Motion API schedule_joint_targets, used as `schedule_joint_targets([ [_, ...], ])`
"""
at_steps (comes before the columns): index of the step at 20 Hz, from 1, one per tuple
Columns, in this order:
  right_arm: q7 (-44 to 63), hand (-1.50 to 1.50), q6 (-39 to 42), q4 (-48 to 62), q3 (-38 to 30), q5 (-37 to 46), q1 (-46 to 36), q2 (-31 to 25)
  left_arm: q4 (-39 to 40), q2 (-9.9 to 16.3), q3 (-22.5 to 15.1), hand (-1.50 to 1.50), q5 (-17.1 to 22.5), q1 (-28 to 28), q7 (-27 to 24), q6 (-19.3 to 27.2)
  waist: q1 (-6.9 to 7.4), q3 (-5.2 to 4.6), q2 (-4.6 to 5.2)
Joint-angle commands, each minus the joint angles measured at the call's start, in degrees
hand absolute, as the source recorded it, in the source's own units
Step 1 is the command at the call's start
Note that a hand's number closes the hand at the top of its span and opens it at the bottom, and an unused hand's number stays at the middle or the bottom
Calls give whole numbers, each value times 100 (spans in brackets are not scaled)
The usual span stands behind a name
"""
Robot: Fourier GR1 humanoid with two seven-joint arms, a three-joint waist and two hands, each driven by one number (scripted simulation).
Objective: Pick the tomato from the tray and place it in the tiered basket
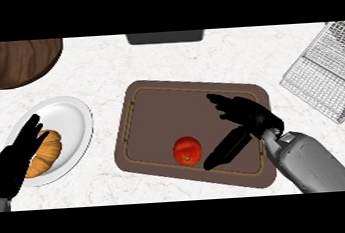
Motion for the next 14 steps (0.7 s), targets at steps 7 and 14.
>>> schedule_joint_targets([
  [7, 1184, -150, 681, 142, 24, -375, -290, -263, 467, -209, 82, 0, -107, 212, -127, -137, -56, -57, 44],
  [14, 729, -150, 630, 290, 73, -269, 197, -269, 460, -345, 20, 0, -288, 1, 121, -130, -67, -53, 48],
])
